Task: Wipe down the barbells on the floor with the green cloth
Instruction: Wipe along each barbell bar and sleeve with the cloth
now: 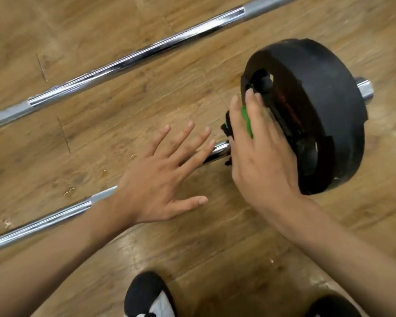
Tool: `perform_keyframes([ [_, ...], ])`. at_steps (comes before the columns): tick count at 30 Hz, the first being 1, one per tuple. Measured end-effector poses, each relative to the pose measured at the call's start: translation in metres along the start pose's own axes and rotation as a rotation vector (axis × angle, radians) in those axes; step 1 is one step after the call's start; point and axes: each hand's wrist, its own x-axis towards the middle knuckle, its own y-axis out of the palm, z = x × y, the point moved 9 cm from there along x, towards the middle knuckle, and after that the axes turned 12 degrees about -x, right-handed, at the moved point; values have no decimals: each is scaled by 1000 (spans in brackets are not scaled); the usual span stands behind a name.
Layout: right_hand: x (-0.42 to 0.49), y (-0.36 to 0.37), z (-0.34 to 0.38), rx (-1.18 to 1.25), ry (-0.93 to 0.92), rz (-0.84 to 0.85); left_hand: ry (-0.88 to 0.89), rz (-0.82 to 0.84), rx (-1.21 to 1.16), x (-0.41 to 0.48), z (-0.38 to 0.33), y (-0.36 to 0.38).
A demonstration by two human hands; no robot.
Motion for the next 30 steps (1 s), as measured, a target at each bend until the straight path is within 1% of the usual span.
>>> perform_keyframes([
  [2,17,1,-2,6,51,73,2,21,1,-1,-3,2],
  [4,13,2,1,0,17,92,3,21,8,-3,-4,1],
  [6,-11,1,-2,34,-16,58,15,20,9,-5,-7,2],
  [8,-31,-3,-2,8,-12,23,16,24,21,-7,-10,4],
  [10,-26,-8,2,-39,17,-1,10,35,23,-7,-12,5],
  [13,-8,-11,3,-33,57,-13,19,47,14,-9,-16,7],
  [16,-29,-13,-6,13,55,-57,37,59,6,-11,-19,9],
  [18,-48,-17,-8,23,57,-54,35,70,-2,-13,-21,10],
  [20,-37,-14,-3,-12,50,-20,30,78,-11,-13,-24,11],
  [22,-13,-4,-1,-14,59,61,36,81,-24,-12,-27,12],
  [23,-8,-3,-1,-11,66,75,38,82,-29,-12,-27,12],
  [25,-23,-5,-4,-16,40,13,46,83,-25,-13,-28,12],
  [27,-56,-11,-9,-11,19,-68,54,79,-11,-16,-30,13],
  [28,-67,-14,-8,-17,9,-82,52,75,-7,-17,-31,13],
  [30,-54,-11,-7,-11,24,-57,51,76,-4,-17,-35,14],
])
